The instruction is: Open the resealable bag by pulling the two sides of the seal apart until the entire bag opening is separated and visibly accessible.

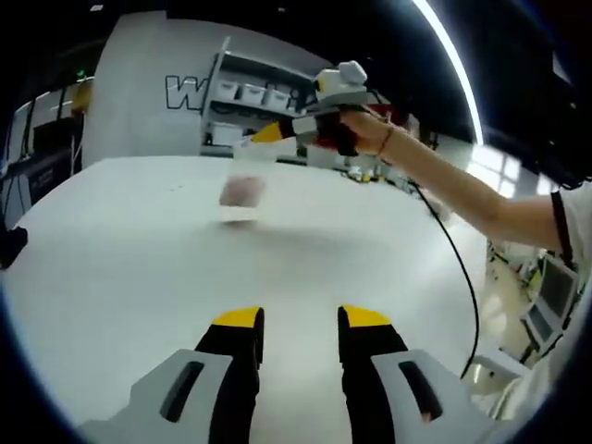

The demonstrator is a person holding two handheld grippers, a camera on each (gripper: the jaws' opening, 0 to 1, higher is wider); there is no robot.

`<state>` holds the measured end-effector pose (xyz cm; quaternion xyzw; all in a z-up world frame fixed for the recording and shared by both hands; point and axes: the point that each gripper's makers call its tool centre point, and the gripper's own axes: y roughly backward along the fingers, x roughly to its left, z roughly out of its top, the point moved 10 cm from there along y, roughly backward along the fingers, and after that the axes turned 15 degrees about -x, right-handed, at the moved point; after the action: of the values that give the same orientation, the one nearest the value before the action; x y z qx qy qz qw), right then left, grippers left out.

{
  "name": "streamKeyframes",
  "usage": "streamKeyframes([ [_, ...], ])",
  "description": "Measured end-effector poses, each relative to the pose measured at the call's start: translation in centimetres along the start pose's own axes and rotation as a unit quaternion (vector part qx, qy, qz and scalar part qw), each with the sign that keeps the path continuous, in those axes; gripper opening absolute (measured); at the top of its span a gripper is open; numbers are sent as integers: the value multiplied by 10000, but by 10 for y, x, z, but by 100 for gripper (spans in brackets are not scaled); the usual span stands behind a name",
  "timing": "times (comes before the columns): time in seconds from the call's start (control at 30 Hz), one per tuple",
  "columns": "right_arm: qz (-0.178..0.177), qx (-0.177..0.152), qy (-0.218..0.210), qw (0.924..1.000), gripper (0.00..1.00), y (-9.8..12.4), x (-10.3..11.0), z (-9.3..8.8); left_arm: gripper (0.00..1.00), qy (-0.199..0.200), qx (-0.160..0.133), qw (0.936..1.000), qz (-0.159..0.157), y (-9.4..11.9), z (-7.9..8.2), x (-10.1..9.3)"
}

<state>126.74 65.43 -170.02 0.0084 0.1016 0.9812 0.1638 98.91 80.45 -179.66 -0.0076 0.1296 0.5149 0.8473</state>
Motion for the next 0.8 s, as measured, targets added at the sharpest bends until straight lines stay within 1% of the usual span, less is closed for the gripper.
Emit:
streamKeyframes([
  [0.2,-114,153,24,9998,0,-5,-9,-5,33,6,17,10000,4,-1,0,2],
  [0.5,-207,241,97,9994,0,-13,-25,-2,33,-10,26,10000,24,-1,1,4],
  [0.8,-176,356,151,9991,0,-23,-36,0,33,-16,22,10000,45,-2,2,7],
])
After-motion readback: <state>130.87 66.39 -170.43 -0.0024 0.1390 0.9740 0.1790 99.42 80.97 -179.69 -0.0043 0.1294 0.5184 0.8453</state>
